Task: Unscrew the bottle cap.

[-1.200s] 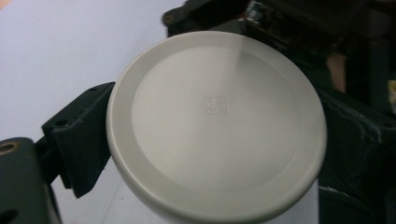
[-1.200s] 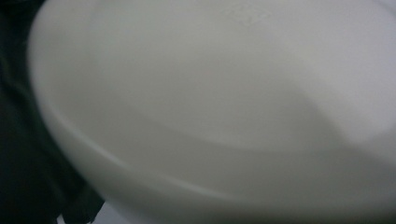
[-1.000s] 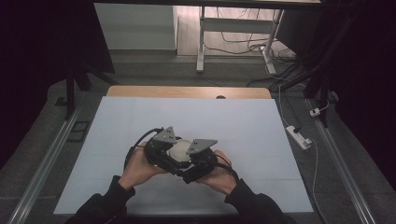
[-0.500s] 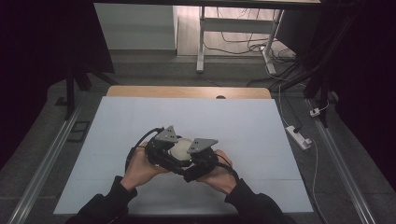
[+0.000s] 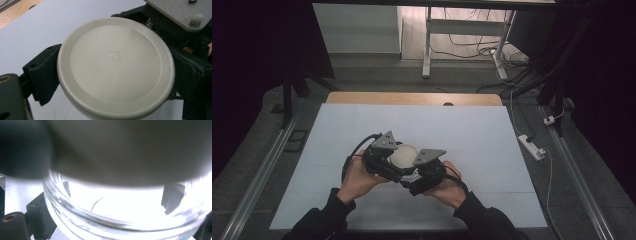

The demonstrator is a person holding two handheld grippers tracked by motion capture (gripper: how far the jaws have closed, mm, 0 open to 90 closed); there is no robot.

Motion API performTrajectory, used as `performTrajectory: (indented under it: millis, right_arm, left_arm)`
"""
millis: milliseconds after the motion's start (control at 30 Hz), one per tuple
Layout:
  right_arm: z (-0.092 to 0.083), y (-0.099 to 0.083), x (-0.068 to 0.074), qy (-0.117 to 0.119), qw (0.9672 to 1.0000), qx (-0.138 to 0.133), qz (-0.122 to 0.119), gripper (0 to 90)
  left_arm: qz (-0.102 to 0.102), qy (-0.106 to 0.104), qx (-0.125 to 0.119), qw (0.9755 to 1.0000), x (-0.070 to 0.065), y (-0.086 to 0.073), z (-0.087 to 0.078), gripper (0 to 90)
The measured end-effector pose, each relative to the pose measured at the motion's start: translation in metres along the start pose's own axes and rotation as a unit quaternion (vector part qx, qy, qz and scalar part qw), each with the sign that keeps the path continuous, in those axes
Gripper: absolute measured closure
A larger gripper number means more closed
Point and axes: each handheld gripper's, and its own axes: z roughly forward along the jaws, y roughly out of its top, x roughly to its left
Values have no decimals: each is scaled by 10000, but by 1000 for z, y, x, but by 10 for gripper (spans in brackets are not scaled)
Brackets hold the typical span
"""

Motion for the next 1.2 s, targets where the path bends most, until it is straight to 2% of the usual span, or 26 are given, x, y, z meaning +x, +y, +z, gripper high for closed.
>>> performTrajectory:
  millis: [367,733,1200]
  right_arm:
    - [-3,-2,-7,-86,9999,-6,90,65]
    - [-8,-5,-20,-260,9995,-55,188,65]
    - [-13,-5,-31,-431,9986,-111,300,65]
  left_arm:
    - [-5,16,-72,10000,0,-2,-11,79]
    - [-44,-45,-33,10000,-2,-14,-15,79]
    - [-91,-90,-103,9999,-8,-25,-22,79]
